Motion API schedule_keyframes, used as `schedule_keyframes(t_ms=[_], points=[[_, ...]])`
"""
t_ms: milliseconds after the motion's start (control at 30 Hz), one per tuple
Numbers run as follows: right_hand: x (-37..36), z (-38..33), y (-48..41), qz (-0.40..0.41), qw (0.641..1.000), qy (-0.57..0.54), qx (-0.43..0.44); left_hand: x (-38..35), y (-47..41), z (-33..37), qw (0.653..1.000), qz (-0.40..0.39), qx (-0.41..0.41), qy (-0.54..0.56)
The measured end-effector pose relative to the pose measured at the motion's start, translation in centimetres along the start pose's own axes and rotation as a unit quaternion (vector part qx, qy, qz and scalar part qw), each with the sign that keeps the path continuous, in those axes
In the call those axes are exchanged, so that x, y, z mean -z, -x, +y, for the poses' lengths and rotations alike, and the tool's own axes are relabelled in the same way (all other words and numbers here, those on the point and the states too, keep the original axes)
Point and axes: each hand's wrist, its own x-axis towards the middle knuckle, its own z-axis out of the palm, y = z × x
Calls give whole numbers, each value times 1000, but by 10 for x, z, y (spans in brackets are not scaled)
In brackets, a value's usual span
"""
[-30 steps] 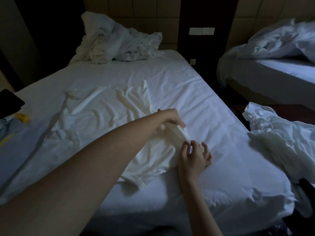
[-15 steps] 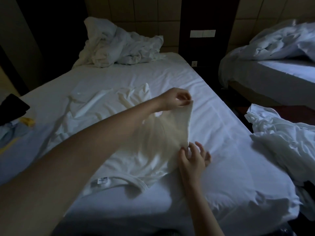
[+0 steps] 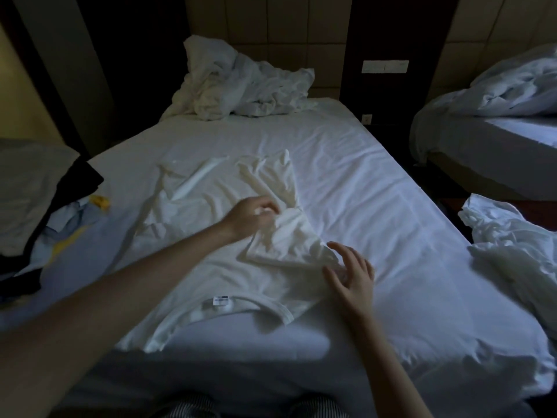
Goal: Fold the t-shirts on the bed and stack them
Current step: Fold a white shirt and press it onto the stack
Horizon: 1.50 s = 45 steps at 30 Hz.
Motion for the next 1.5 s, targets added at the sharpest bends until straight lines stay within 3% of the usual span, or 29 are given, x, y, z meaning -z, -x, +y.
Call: schedule_keyframes(t_ms=[100, 167, 233, 467, 667, 767, 867, 1000, 1100, 1333, 1500], points=[[-2, 5, 0, -72, 996, 54, 19, -67, 7, -6, 971, -15, -96, -217], [-1, 7, 3, -119, 991, 52, 23, -90, 23, -14, 952, -80, 5, -295], [1, 8, 4, -144, 988, 53, 27, -95, 24, -21, 961, -90, 48, -257], [9, 5, 12, -176, 979, 73, 75, -79, 31, -21, 960, -118, 80, -242], [17, -4, 9, -268, 950, 155, 44, -62, 36, -19, 965, -180, 95, -166], [20, -7, 17, -235, 954, 170, 70, -33, 58, -30, 980, -157, 28, -123], [22, -9, 19, -256, 943, 175, 117, 7, 98, -53, 992, -103, 15, -66], [22, -11, 23, -309, 912, 220, 153, 46, 164, -99, 981, -47, -20, -188], [20, -12, 28, -291, 917, 215, 167, 62, 206, -130, 975, -6, -34, -219], [19, -26, 36, -316, 926, 190, 83, 50, 245, -134, 946, -3, -20, -323], [15, -42, 39, -268, 955, 128, 12, 50, 241, -119, 974, 34, 62, -214]])
